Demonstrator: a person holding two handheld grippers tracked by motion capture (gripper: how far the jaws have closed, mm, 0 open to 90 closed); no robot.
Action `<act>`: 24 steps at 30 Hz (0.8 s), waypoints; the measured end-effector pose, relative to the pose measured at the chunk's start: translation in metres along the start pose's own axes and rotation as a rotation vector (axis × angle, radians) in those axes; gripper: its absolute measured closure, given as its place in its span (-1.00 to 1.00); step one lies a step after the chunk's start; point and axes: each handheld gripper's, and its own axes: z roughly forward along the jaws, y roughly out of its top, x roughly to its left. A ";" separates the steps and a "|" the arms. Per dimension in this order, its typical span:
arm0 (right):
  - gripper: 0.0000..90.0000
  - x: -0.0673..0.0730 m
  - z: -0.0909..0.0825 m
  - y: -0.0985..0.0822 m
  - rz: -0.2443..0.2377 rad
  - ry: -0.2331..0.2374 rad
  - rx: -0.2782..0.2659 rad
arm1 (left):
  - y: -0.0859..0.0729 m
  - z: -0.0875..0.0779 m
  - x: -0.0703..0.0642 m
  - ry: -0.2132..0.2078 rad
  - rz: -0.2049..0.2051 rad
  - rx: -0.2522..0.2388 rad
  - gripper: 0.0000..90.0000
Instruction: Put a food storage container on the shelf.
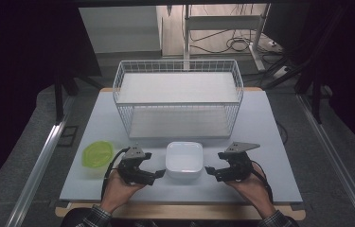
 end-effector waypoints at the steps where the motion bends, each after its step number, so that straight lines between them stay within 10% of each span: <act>1: -0.43 -0.001 0.001 0.001 0.003 0.013 -0.001 | 0.003 0.002 0.000 -0.005 0.003 0.002 -0.68; 24: -0.16 -0.018 0.041 0.027 0.177 0.186 0.097 | 0.027 0.047 0.026 -0.194 -0.101 0.088 -0.55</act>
